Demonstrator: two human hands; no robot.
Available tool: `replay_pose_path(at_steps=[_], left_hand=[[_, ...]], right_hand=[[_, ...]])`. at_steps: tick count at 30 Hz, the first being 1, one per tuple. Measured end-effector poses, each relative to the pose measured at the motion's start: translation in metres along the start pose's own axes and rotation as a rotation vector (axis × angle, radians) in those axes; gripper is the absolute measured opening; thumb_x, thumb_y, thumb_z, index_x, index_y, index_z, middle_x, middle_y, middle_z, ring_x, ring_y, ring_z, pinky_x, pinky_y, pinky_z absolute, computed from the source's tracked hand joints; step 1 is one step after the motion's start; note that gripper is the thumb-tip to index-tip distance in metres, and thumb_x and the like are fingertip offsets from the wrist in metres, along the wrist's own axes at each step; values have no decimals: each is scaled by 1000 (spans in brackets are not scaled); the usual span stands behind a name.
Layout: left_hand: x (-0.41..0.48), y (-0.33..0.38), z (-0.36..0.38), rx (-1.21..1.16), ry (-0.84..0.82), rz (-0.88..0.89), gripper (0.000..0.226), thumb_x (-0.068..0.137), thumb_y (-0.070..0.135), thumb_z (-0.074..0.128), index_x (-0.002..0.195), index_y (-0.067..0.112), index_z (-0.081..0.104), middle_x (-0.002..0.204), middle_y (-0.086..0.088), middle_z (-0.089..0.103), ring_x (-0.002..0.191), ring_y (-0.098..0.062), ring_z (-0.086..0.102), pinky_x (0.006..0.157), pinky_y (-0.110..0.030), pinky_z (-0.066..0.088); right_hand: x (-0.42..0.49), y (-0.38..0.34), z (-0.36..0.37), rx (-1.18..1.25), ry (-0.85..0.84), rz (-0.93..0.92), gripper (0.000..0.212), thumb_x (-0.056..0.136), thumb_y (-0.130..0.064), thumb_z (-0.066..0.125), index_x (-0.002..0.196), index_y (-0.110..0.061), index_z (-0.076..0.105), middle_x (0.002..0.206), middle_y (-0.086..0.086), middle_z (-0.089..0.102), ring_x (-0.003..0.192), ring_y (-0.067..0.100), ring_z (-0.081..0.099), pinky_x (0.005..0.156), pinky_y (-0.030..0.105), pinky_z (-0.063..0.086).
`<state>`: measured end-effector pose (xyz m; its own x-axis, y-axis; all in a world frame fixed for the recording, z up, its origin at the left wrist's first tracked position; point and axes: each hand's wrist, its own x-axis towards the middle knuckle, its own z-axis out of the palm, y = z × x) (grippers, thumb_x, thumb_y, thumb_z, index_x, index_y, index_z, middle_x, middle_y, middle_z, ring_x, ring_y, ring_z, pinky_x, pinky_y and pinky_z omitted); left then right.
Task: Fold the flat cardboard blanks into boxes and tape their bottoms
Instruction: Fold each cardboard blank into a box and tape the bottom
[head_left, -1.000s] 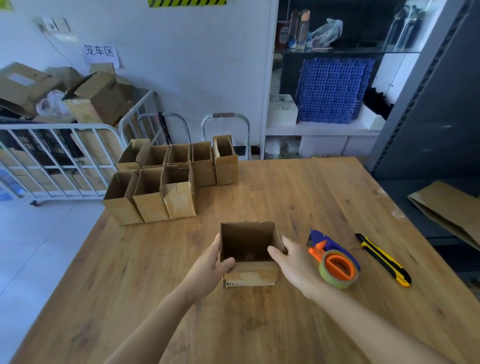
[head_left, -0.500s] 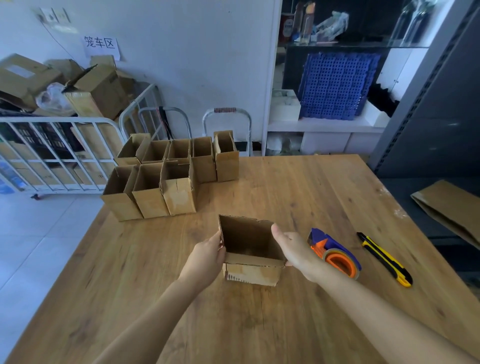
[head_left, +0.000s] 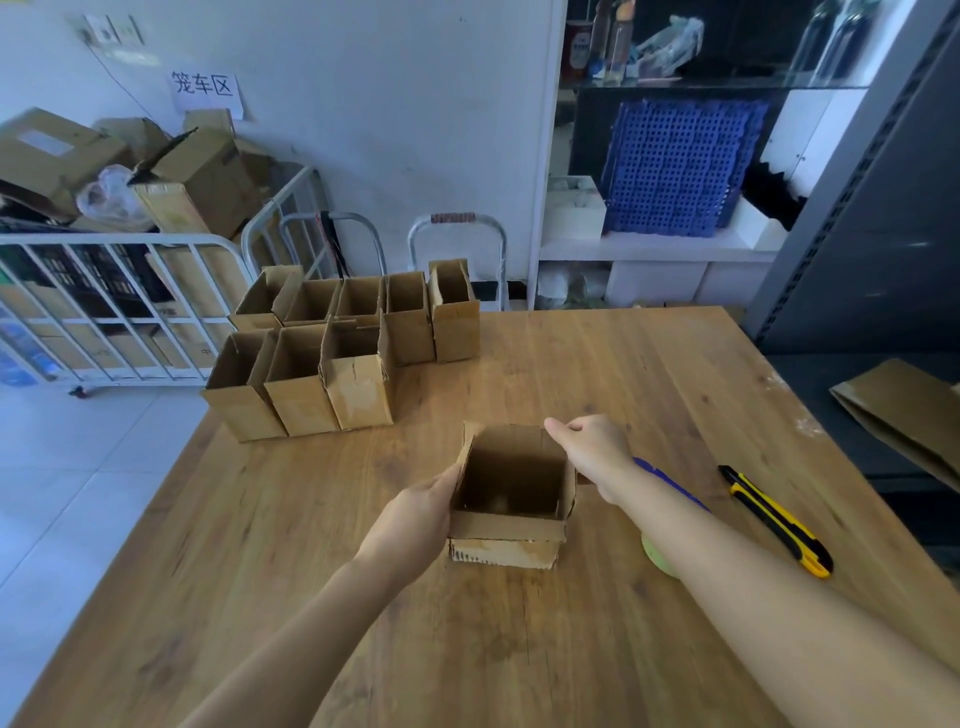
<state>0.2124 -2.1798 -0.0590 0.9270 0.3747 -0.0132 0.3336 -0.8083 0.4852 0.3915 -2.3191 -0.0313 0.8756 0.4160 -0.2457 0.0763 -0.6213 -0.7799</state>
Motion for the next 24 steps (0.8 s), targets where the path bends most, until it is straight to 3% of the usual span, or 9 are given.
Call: replay_pose_path(at_steps=[2, 4, 6, 8, 11, 12, 15, 19, 24], left_hand=[[-1, 5, 0, 5, 24, 107, 45, 99, 11, 45, 140, 27, 45, 134, 7, 56, 119, -9, 56, 101, -20, 44], [0, 5, -4, 51, -27, 205, 42, 99, 11, 47, 139, 23, 48, 145, 10, 45, 133, -4, 40, 105, -11, 26], [4, -1, -7, 27, -82, 188, 39, 101, 17, 42, 140, 22, 46, 149, 10, 38, 137, 1, 29, 107, -9, 18], [7, -9, -7, -4, -96, 149, 40, 102, 19, 39, 141, 23, 44, 150, 10, 38, 137, 3, 27, 109, -9, 15], [11, -13, -6, 16, -118, 124, 52, 95, 2, 41, 141, 25, 46, 149, 12, 40, 138, 3, 28, 105, -5, 9], [12, -14, -6, 33, -128, 123, 59, 90, -3, 42, 141, 25, 47, 148, 12, 40, 138, 3, 27, 105, -5, 8], [16, -17, -7, 48, -162, 119, 67, 81, -4, 51, 140, 26, 47, 148, 13, 41, 138, 4, 27, 106, -6, 10], [19, -12, -7, 70, -198, 148, 56, 85, 27, 64, 139, 25, 48, 147, 13, 41, 136, 1, 31, 109, -12, 19], [25, -1, -6, 67, -174, 105, 60, 90, 60, 42, 133, 20, 55, 136, 9, 50, 122, -5, 47, 97, -16, 36]], right_hand=[[5, -1, 3, 33, 6, 36, 43, 94, -39, 54, 81, 1, 63, 81, 21, 58, 91, 34, 63, 81, 41, 55], [7, -1, 4, 70, -13, 62, 45, 95, -38, 54, 81, 3, 62, 86, 27, 57, 87, 33, 62, 86, 44, 53], [7, 1, 3, 110, 2, 66, 49, 97, -41, 48, 70, 0, 52, 76, 24, 50, 75, 30, 56, 87, 50, 51], [6, 9, 1, 157, 66, 60, 47, 100, -38, 40, 88, 3, 60, 89, 26, 58, 85, 32, 61, 87, 47, 51], [-11, 36, -5, -15, 163, -186, 23, 100, -12, 43, 109, -12, 64, 112, 8, 66, 104, 19, 61, 91, 30, 50], [-17, 48, -7, -134, 143, -303, 29, 96, -2, 47, 116, -14, 63, 118, 3, 65, 110, 16, 59, 94, 24, 47], [-28, 71, -13, -298, -19, -423, 55, 89, 7, 53, 137, -18, 49, 139, -3, 52, 129, 11, 48, 105, 20, 37], [-36, 72, -14, -286, -148, -483, 81, 87, -3, 63, 151, -27, 21, 155, -14, 23, 140, 3, 25, 113, 20, 28], [-34, 61, -6, -445, -225, -565, 75, 89, -21, 65, 151, -29, 22, 156, -18, 17, 140, -1, 16, 114, 21, 19]])
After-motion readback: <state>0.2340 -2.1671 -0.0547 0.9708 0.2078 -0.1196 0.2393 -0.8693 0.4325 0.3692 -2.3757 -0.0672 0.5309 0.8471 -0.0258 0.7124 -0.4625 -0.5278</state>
